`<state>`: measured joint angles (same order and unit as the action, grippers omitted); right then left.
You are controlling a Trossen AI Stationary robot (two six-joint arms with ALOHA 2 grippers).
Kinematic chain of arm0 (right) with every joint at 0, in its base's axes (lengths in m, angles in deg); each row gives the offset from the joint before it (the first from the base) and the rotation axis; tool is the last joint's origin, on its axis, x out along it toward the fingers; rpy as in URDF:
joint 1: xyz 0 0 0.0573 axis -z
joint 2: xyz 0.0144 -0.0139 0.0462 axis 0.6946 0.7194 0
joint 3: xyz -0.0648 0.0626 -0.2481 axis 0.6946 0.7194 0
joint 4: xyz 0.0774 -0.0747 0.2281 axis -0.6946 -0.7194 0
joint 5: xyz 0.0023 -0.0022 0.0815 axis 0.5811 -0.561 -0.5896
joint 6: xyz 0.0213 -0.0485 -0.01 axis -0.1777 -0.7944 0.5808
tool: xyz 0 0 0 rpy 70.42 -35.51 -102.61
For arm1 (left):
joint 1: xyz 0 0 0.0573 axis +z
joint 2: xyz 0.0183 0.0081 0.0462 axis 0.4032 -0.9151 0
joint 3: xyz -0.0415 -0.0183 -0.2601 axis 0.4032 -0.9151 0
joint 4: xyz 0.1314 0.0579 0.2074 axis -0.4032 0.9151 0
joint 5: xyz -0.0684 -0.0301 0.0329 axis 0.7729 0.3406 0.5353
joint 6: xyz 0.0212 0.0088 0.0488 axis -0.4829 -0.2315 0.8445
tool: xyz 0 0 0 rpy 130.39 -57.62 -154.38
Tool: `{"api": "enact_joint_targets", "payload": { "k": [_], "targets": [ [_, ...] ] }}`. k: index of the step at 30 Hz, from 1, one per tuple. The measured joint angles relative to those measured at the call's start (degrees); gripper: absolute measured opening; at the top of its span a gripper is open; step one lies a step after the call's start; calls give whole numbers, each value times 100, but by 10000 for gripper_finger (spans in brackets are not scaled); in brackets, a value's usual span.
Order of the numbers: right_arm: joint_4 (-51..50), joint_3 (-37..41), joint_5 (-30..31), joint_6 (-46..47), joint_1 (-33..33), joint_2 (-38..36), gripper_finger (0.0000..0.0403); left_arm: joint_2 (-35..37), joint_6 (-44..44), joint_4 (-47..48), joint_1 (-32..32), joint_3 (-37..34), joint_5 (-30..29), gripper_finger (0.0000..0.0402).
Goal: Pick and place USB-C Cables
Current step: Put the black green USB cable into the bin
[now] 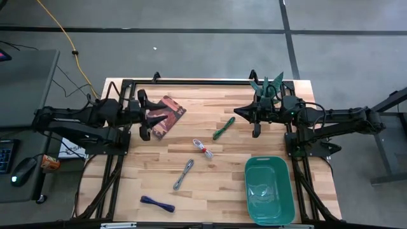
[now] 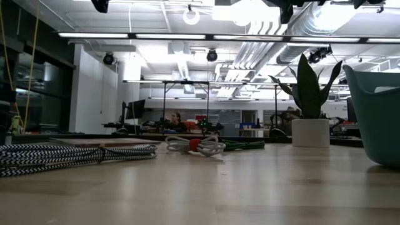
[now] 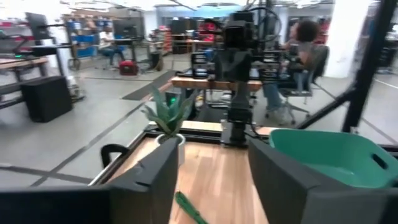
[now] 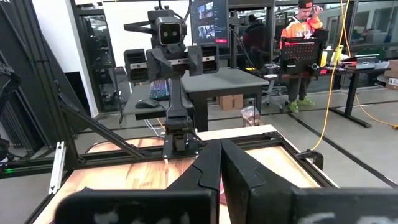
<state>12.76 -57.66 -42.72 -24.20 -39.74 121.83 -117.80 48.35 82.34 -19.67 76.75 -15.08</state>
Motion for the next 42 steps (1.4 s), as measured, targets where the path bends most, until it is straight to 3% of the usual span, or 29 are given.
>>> {"api": "enact_joint_targets", "payload": {
  "k": [4,12,17,21,28,31,34,42],
  "targets": [
    [-3,0,0,-2,0,0,0,68,-4,-43,-2,-48,-6,208],
    [-9,0,0,-6,0,0,0,628,-10,-1485,7,-1282,-6,211],
    [-42,0,20,-6,0,-2,8,769,-318,-1181,3,-1325,-4,211],
    [-448,0,147,22,0,-4,57,749,-543,-794,-13,-1331,-3,211],
    [-728,0,476,175,0,-2,207,737,-566,-872,-10,-1331,-8,211],
    [-728,0,474,189,0,-2,253,739,-473,-870,-4,-1331,-51,211],
    [-731,0,466,189,0,-3,274,739,-417,-830,-4,-1331,-54,211],
    [-1004,-2,475,356,0,260,277,737,-417,-627,-4,-1331,-64,211]
  ]
}}
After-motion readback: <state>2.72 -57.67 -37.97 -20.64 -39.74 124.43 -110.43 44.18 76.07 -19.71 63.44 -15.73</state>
